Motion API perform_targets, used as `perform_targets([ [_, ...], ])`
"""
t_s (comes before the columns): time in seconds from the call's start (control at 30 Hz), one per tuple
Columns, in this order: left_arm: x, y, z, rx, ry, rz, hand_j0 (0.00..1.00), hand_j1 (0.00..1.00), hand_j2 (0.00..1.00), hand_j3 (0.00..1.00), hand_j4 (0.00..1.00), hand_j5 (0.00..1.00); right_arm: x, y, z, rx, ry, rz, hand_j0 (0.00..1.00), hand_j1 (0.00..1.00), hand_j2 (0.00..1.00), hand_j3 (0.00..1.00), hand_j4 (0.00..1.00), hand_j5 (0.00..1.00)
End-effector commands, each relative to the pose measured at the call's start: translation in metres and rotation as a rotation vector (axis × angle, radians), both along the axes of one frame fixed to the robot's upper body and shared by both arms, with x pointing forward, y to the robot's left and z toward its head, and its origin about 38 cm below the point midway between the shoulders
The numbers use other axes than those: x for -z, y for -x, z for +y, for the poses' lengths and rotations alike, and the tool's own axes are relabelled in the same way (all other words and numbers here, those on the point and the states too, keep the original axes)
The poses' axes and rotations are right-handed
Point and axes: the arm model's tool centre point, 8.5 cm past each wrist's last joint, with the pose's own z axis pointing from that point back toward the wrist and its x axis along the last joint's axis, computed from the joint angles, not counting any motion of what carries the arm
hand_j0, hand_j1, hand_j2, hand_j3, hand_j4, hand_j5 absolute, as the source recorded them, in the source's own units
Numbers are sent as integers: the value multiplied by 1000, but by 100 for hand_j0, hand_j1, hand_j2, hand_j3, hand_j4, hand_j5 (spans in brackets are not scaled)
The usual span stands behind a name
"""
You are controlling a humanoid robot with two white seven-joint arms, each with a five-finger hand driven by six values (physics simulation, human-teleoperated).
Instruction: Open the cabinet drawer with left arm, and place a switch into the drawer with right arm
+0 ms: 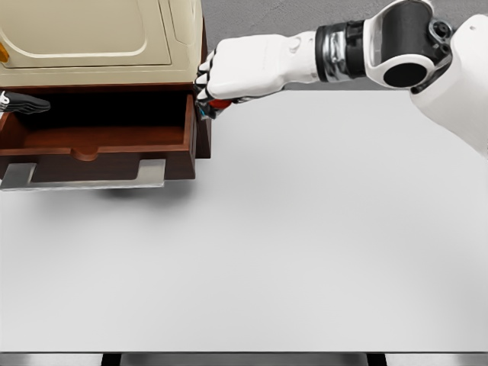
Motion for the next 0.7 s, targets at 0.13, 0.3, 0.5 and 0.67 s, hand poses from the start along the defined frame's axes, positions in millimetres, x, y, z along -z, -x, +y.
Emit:
perform_targets([
  [0.13,1,0,-1,0,7,4,100,100,100,100,100,100,-10,9,25,-58,-8,-17,46,46,46,46,46,46],
  [0.3,2,0,-1,2,8,4,100,100,100,100,100,100,-19,17,53,-115,9,-39,46,46,46,46,46,46],
  [0.5,4,-1,-1,4,9,7,100,100,100,100,100,100,-11,2,121,-127,23,30,46,46,46,46,46,46],
  [0.67,4,-1,-2,5,10,6,100,100,100,100,100,100,-66,0,74,-85,-90,-68,93,93,93,93,93,93],
])
